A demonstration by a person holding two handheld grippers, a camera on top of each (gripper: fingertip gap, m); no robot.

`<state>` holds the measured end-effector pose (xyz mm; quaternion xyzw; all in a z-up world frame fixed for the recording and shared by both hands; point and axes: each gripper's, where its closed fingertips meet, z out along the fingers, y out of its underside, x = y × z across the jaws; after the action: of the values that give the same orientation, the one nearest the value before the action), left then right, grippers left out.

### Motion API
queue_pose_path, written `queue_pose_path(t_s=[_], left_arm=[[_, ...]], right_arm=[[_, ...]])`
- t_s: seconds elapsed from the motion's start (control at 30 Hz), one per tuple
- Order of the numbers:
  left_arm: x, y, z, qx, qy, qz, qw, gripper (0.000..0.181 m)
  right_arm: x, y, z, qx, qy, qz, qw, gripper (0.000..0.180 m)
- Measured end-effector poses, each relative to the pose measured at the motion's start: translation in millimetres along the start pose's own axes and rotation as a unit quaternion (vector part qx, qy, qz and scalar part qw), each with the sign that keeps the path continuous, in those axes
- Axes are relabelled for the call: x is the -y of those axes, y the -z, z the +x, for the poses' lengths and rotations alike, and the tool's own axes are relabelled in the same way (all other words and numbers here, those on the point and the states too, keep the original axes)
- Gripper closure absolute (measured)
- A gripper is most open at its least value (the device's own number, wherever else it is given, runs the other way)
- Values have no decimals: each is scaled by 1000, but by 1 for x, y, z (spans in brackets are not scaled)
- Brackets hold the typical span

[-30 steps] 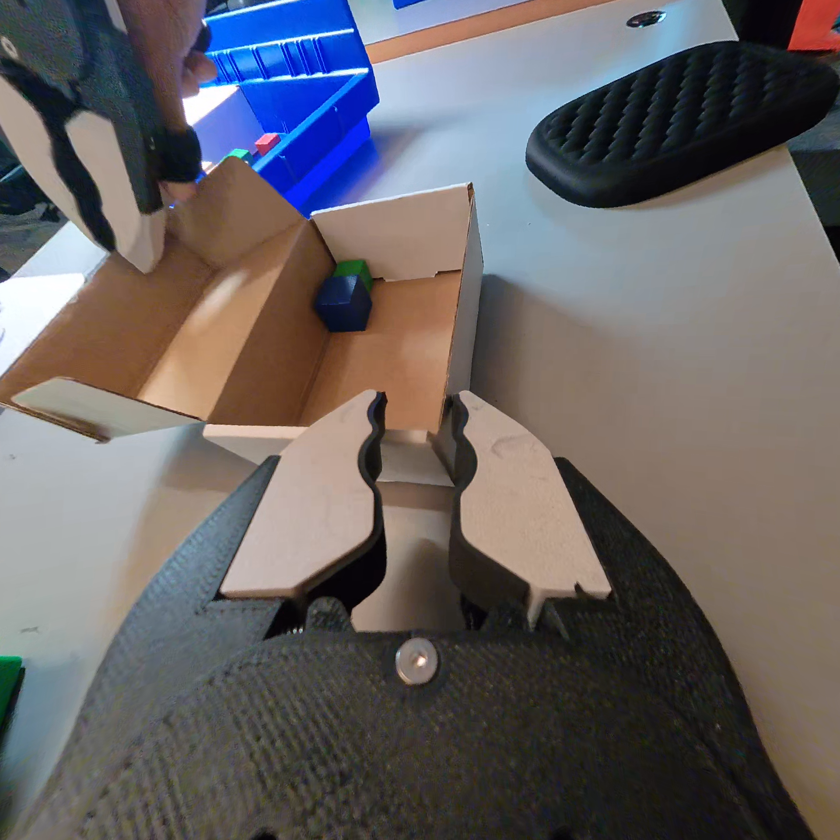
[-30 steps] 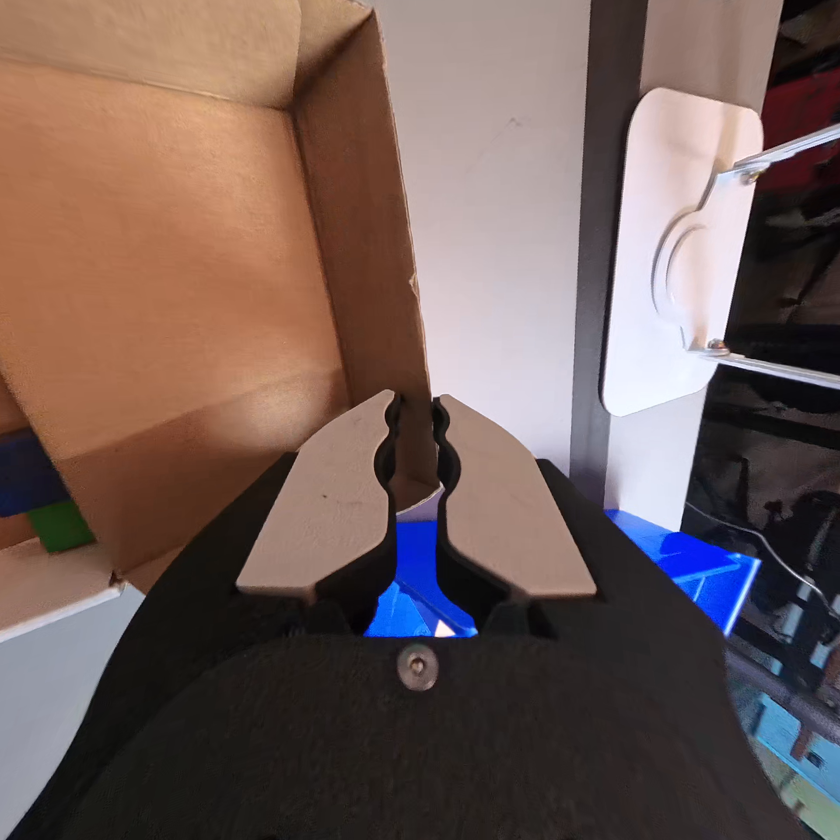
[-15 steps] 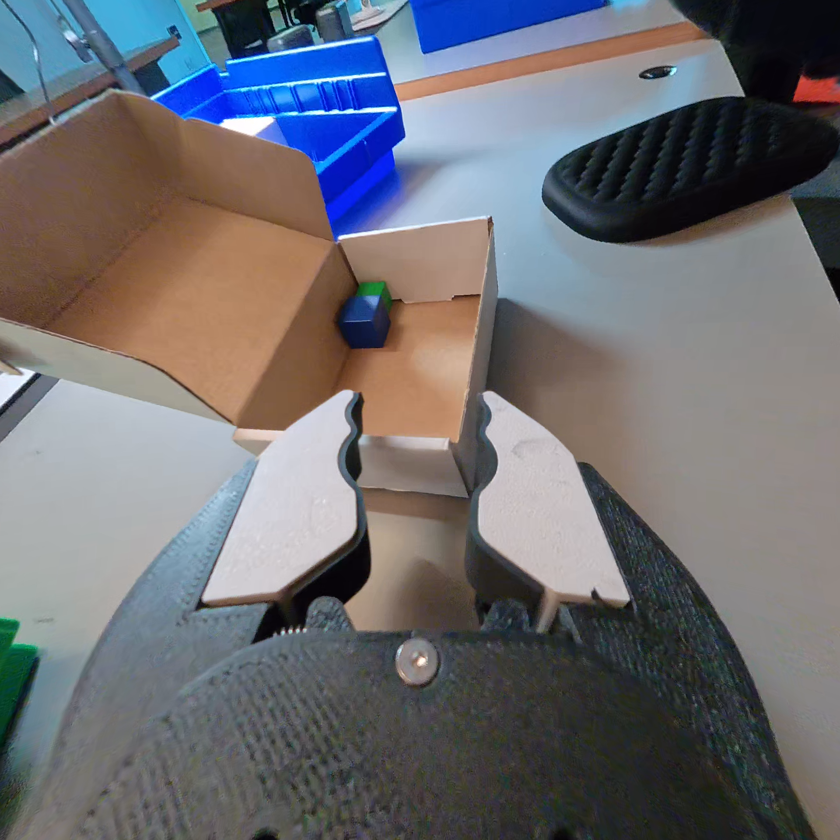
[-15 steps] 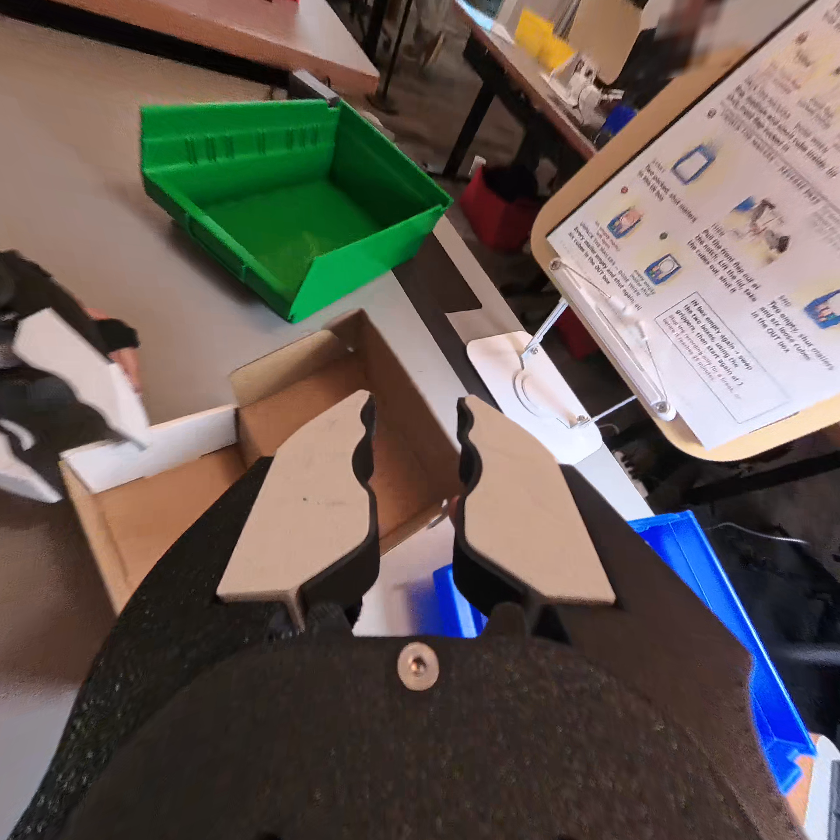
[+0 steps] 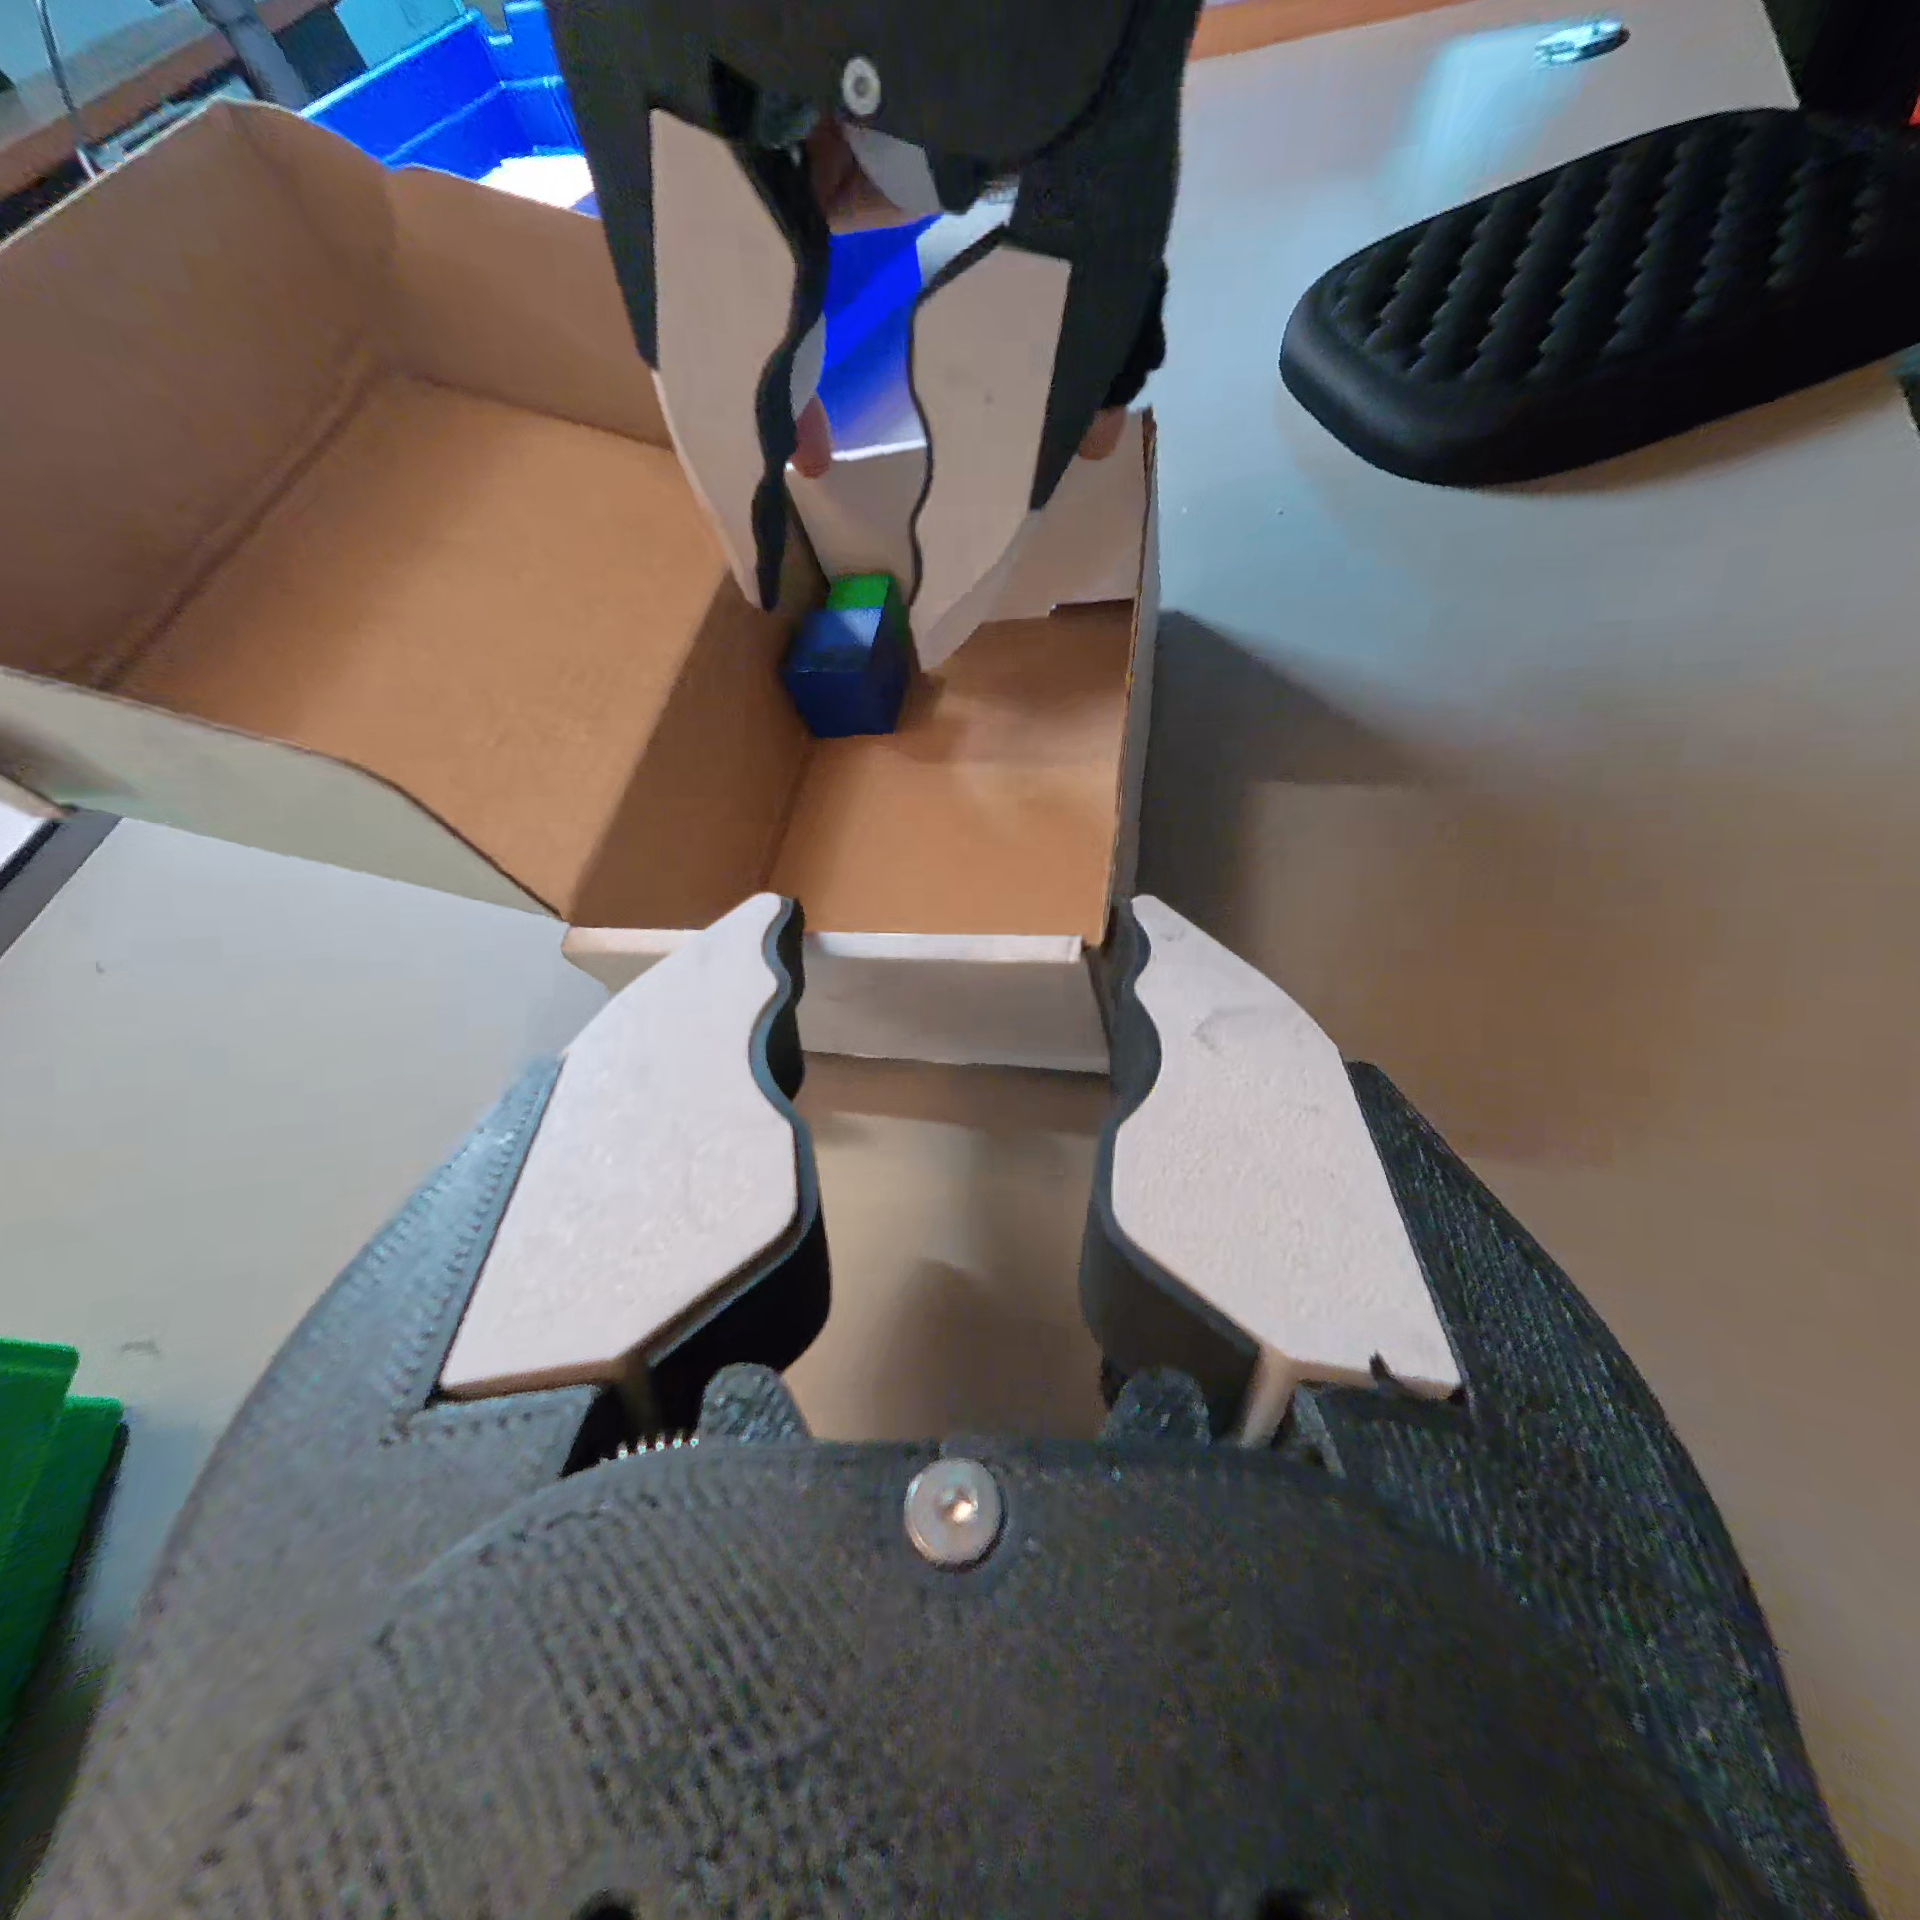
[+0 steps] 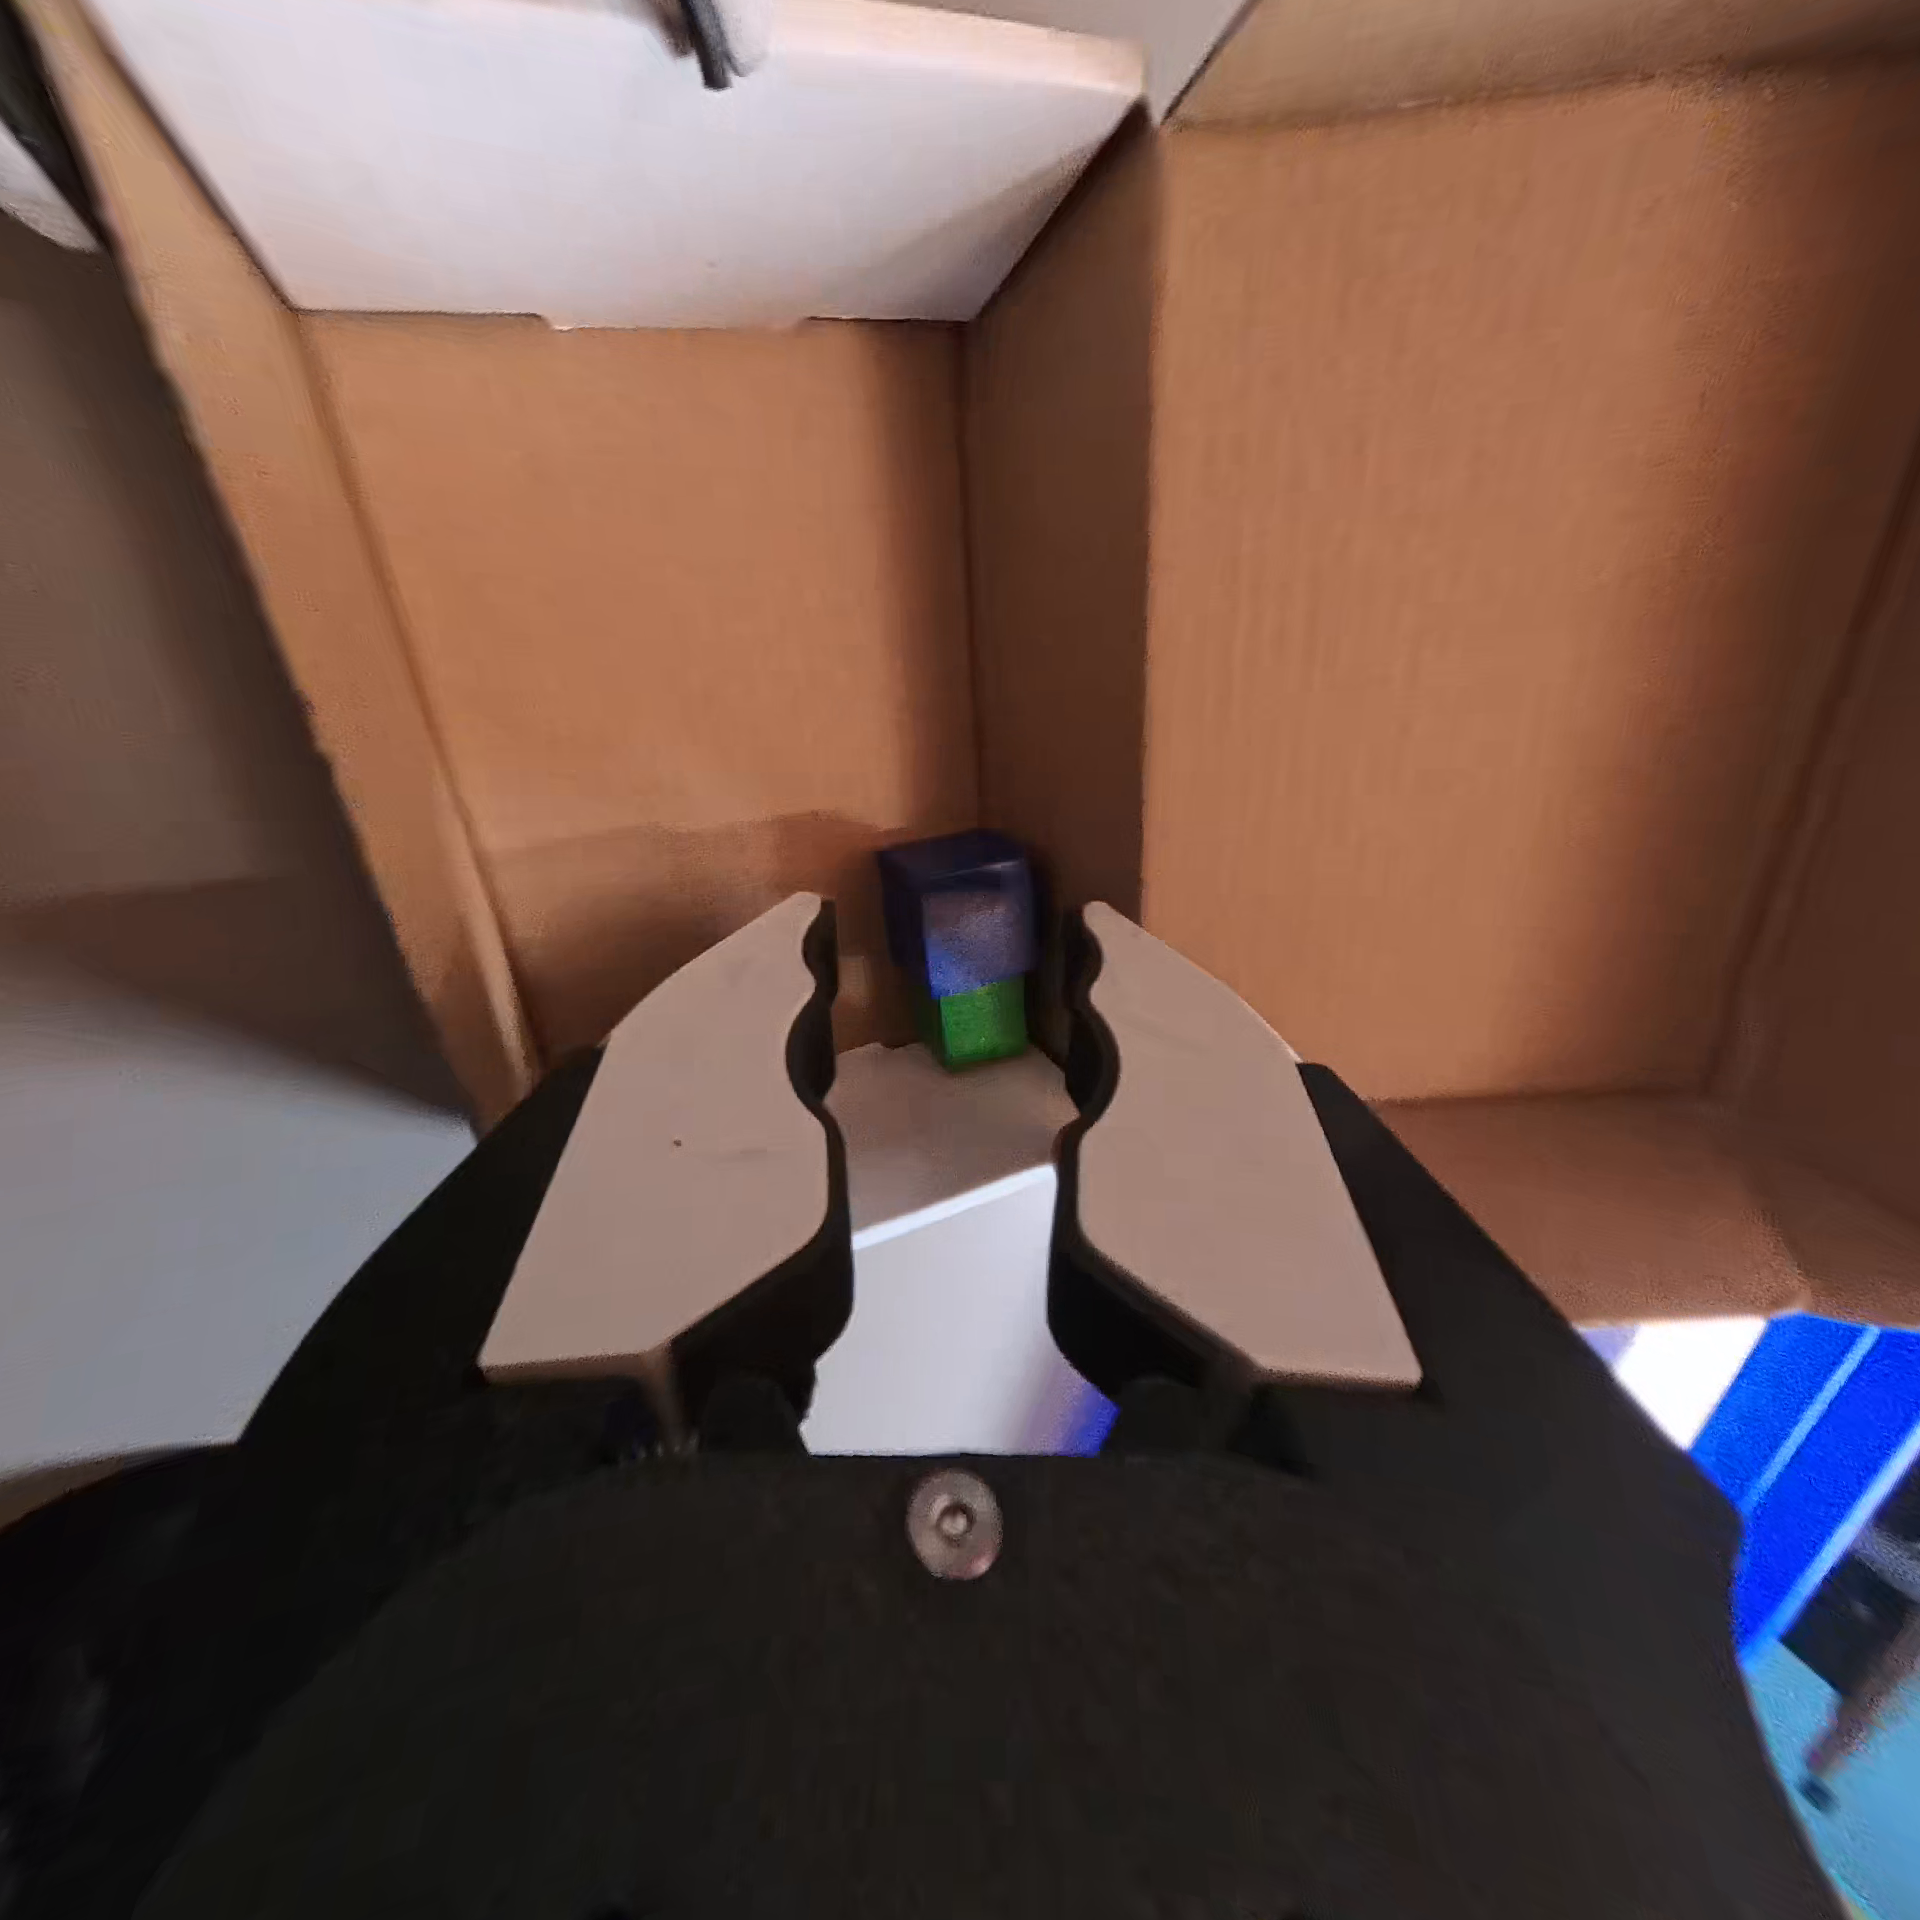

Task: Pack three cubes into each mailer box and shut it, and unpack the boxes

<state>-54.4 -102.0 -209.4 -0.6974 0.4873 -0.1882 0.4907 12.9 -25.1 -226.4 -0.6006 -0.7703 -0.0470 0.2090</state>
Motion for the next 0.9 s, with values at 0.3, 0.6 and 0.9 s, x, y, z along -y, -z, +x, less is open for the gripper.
queue_pose_path(t_s=[0.3,0.6,0.9], left_arm=[[-1,-2,2,-2,0,-5,1000,124],[1,0,1,0,3,1,1000,123],[6,3,1,0,19,10,1000,120]], right_arm=[[-6,-15,-2,1,78,-100,992,145],[20,3,-24,74,46,23,996,152],[6,-14,-25,83,74,-14,994,141]])
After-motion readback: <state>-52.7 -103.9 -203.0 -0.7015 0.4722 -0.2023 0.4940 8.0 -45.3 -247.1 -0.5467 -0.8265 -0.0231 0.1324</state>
